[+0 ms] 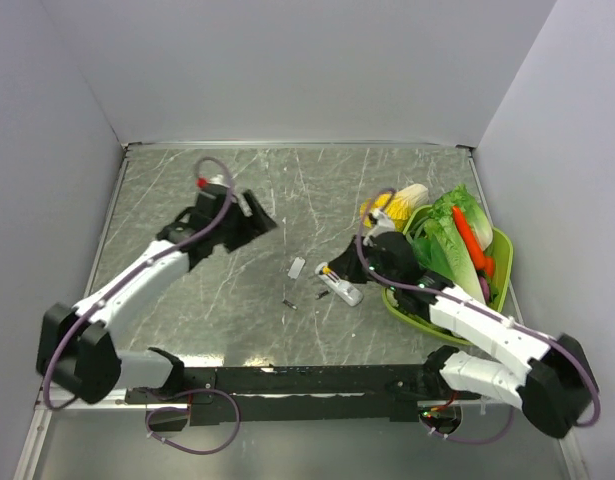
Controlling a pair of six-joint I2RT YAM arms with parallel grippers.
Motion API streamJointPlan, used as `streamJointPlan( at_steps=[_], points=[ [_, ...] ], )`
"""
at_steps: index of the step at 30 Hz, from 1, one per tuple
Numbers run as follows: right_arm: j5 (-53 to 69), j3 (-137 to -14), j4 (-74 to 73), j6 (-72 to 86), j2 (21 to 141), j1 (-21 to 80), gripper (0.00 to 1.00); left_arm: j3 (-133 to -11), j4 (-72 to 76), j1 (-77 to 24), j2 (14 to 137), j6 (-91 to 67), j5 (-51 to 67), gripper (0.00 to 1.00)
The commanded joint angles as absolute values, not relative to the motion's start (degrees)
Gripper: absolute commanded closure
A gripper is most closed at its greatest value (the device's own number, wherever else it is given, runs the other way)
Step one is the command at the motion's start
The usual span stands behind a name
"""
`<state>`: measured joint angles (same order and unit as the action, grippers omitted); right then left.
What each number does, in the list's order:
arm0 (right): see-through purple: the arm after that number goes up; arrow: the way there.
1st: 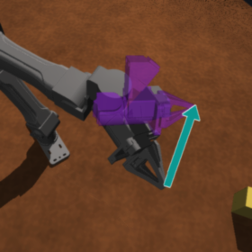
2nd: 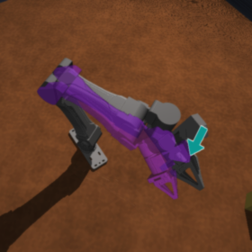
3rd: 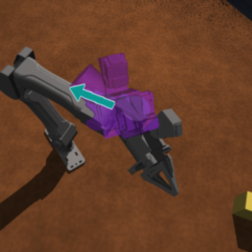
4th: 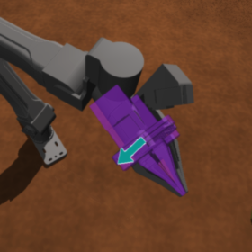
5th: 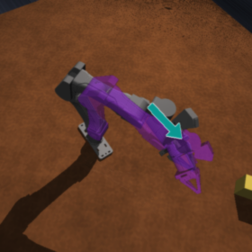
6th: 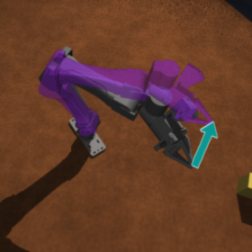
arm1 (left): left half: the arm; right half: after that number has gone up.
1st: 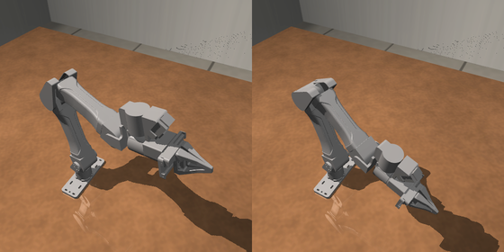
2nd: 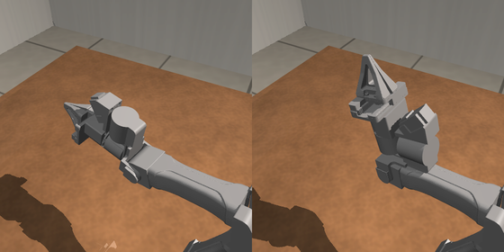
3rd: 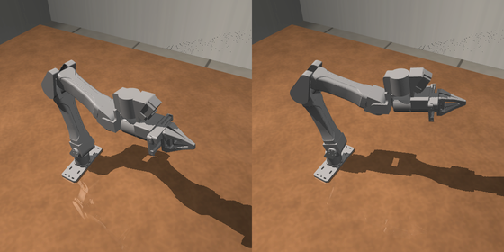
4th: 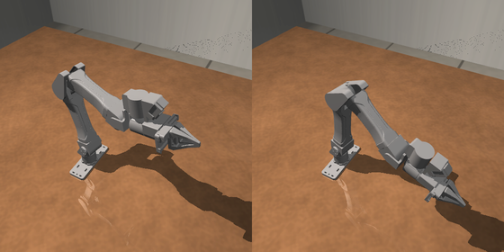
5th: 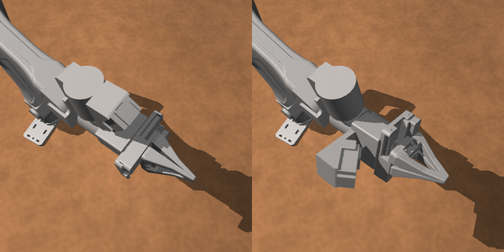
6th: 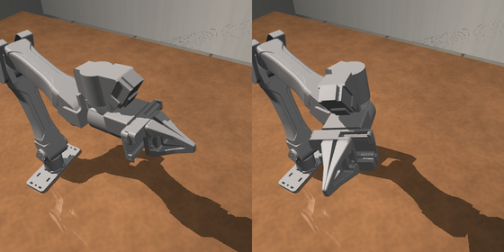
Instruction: Unload the batteries from the remote control
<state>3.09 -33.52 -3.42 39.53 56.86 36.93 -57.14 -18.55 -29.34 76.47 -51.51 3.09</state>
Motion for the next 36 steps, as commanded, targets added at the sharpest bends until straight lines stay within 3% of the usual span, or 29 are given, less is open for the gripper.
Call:
streamJointPlan(
  at_steps=[1, 6, 14, 26, 30, 36],
  points=[
    [6.67, -42.42, 2.02, 39.99, 64.93, 41.65, 1.00, -58.44, -30.30, -22.78, 70.41, -48.95, -4.88, 0.12],
    [12.65, -52.19, 3.78, 39.20, 79.59, 47.71, 1.00, -56.53, -38.57, -13.28, 63.82, -49.66, -10.89, 0.11],
    [19.16, -65.90, 4.93, 40.17, 97.02, 54.22, 0.99, -47.12, -36.12, -8.18, 50.81, -50.27, -14.77, 0.10],
    [21.88, -76.46, 0.26, 39.90, 113.46, 55.11, 0.78, -42.54, -34.11, -7.56, 55.63, -54.93, -10.46, 0.12],
    [20.83, -77.61, -2.02, 39.37, 115.22, 54.50, 0.67, -40.70, -32.01, -7.47, 57.21, -56.86, -9.32, 0.13],
    [19.51, -75.15, -0.88, 40.17, 114.79, 52.47, 0.59, -38.15, -28.83, -6.86, 62.22, -58.18, -6.33, 0.14]
  ],
)
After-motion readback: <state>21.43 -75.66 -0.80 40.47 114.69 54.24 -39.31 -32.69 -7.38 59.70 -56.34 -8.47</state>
